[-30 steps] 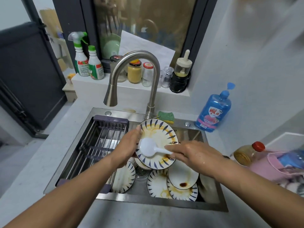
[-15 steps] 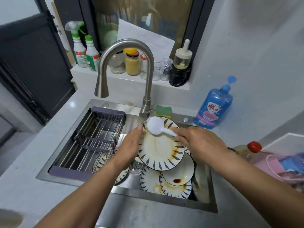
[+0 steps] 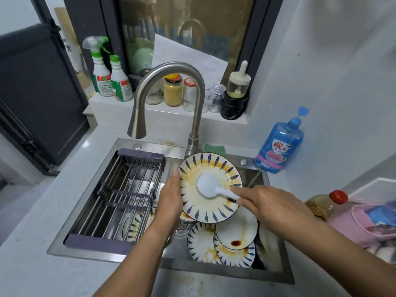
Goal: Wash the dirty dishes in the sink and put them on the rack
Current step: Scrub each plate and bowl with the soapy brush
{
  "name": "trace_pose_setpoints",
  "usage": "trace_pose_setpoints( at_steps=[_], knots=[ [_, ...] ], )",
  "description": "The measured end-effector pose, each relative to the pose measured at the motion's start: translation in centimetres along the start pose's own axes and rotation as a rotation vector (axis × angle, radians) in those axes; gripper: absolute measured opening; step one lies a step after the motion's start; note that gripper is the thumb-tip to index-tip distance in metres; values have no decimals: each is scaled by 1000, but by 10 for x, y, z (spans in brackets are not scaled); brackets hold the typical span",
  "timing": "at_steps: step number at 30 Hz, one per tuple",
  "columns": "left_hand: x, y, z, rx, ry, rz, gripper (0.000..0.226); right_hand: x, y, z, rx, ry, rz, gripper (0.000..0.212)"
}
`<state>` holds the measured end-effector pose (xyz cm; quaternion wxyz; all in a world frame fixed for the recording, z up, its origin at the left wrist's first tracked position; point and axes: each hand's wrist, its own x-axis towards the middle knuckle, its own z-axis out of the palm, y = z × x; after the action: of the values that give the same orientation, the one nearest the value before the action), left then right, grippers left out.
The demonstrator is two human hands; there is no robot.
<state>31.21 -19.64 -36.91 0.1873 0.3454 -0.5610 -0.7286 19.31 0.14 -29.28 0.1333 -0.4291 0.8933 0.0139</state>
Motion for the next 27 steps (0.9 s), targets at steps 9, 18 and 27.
trace_pose_setpoints(
  at_steps=[9,18,27],
  knots=[
    [-5,-14,-10,144,-132,-12,67,12,-33,-8,-46,-8,71,36],
    [-3,-6,-25,114,-16,91,41,-1,-29,-12,-222,44,146,30],
    [1,-14,-15,37,59,108,62,-15,-56,1,69,-213,89,25]
  ],
)
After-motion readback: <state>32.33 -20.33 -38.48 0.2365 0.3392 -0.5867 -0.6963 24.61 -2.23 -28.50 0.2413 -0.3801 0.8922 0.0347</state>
